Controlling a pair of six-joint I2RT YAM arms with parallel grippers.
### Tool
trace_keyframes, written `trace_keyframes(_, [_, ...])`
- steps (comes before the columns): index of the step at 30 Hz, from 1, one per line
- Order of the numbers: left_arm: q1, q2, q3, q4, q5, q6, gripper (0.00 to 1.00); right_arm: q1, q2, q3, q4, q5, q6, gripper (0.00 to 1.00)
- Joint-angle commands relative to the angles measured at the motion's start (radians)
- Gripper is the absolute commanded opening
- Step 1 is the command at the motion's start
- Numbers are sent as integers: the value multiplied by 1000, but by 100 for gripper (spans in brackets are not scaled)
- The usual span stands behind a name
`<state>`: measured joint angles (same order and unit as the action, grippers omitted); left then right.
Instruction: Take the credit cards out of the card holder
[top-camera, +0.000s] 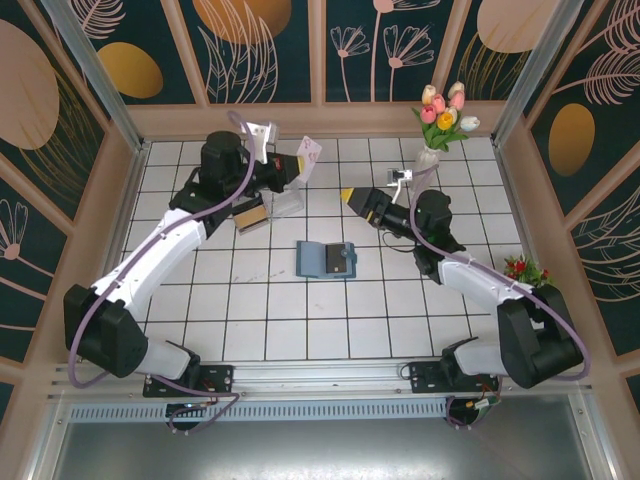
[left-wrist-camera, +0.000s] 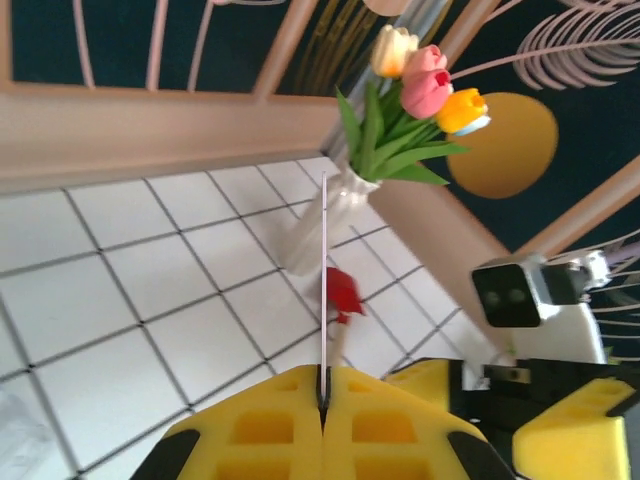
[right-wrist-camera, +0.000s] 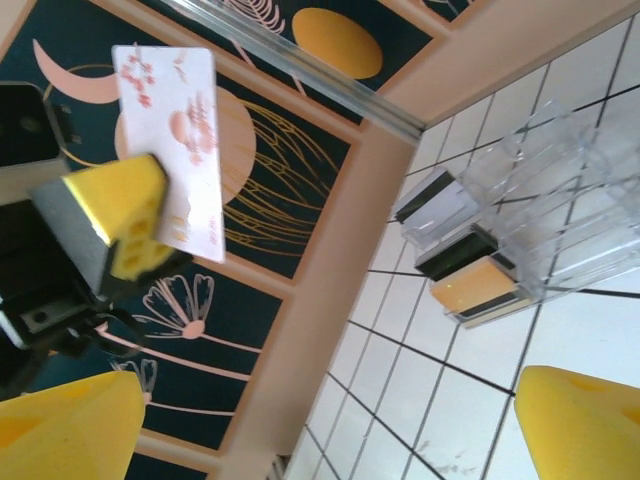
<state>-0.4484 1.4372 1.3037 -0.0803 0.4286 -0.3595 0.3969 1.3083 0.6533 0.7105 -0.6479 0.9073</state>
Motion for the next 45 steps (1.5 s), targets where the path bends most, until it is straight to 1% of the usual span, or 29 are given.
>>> trace_keyframes(1, [20, 2, 83, -252, -124, 328, 0, -18, -33, 2, -86, 25, -94, 99])
trace_keyframes(4, [61, 9, 107, -337, -169, 512, 0, -32, -24, 0, -96, -2, -106, 99])
trace_keyframes(5, [85, 6, 101, -351, -165, 564, 0, -34, -20, -1, -101, -4, -113, 99])
trace_keyframes(8, [159, -12, 63, -368, -104, 693, 0, -35, -8, -11, -105, -2, -117, 99])
trace_keyframes(10, [212, -20, 46, -385, -28, 769, 0, -35, 4, -14, -100, -5, -108, 99])
trace_keyframes(12, [288, -34, 26, -419, 156, 849, 0, -35, 12, -11, -101, -11, -101, 99])
trace_keyframes(13, [321, -38, 18, -419, 220, 869, 0, -35, 16, -8, -100, -14, -93, 99])
trace_keyframes(16, [405, -36, 1, -354, 283, 852, 0, -35, 22, 26, -132, -25, -89, 99])
trace_keyframes(19, [469, -18, -25, -317, 342, 901, 0, -35, 21, 61, -192, -21, -110, 99])
trace_keyframes(23, [527, 35, -26, -332, 397, 1011, 0, -35, 21, 79, -233, -12, -116, 99])
trace_keyframes(27, [549, 88, -10, -316, 358, 1064, 0, -34, 22, 80, -232, -1, -98, 99])
trace_keyframes(30, [554, 155, 47, -379, 323, 1166, 0, -31, 30, 80, -231, 8, -89, 99])
trace_keyframes(31, [555, 176, 63, -391, 321, 1207, 0, -29, 37, 81, -228, 8, -82, 99])
trace_keyframes(35, [554, 230, 94, -410, 325, 1304, 0, -19, 61, 94, -235, 20, -73, 99])
trace_keyframes(38, [554, 260, 112, -401, 295, 1342, 0, -8, 77, 103, -245, 36, -74, 99])
trace_keyframes(42, [553, 325, 169, -488, 278, 1418, 0, 9, 99, 115, -252, 52, -70, 99])
trace_keyframes(45, [553, 351, 187, -517, 271, 1458, 0, 21, 108, 115, -251, 72, -64, 99])
